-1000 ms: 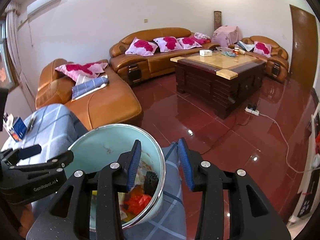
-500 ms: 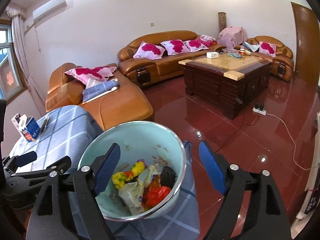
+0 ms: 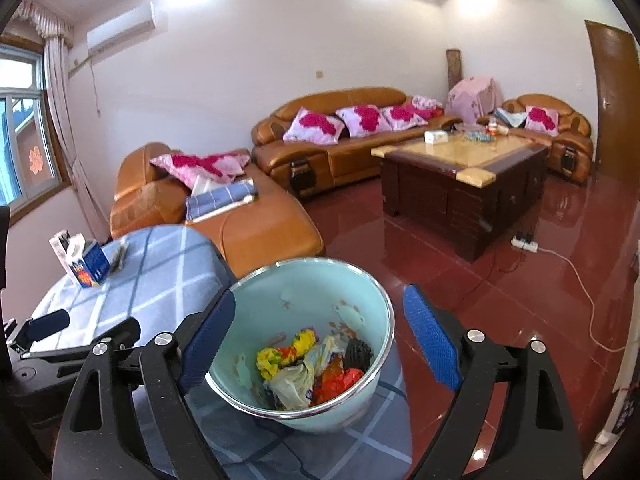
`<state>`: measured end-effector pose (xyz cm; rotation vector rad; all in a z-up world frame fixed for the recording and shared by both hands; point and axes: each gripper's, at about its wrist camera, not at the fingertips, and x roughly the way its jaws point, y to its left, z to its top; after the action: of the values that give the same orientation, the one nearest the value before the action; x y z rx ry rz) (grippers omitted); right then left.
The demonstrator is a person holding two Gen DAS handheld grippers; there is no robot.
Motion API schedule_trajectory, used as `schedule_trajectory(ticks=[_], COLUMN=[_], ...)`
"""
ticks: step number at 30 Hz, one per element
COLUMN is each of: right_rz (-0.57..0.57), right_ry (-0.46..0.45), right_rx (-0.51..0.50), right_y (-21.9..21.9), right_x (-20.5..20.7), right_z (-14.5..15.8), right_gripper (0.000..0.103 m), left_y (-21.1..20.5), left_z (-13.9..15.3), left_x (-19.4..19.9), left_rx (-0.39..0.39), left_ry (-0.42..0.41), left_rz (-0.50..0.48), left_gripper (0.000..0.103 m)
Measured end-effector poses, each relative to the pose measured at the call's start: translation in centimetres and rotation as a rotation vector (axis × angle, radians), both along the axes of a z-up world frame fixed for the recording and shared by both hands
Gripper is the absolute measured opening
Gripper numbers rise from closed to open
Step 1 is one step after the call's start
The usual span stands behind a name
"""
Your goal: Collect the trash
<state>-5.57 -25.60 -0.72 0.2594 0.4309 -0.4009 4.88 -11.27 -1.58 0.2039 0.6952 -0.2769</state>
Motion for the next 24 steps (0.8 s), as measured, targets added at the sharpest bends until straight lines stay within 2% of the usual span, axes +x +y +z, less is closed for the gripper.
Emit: schedule_trajectory(ticks=[9, 24], right_rz=[-0.014, -0.044], right_ry=[-0.097, -0.128], right_rx=[-0.058, -0.065], right_y=[1.1, 0.9], right_x=[-1.7, -2.4], right_z=[2.8, 3.2], right_gripper=[0.087, 0.087], left_y=[1.1, 1.1], left_z=[2.4, 3.4], left_x=[-1.9, -2.4], left_rx=[-0.029, -0.056], left_ry=[-0.082, -0.094], left_rz=[0.008, 0.002], left_gripper=[0.097, 0.097])
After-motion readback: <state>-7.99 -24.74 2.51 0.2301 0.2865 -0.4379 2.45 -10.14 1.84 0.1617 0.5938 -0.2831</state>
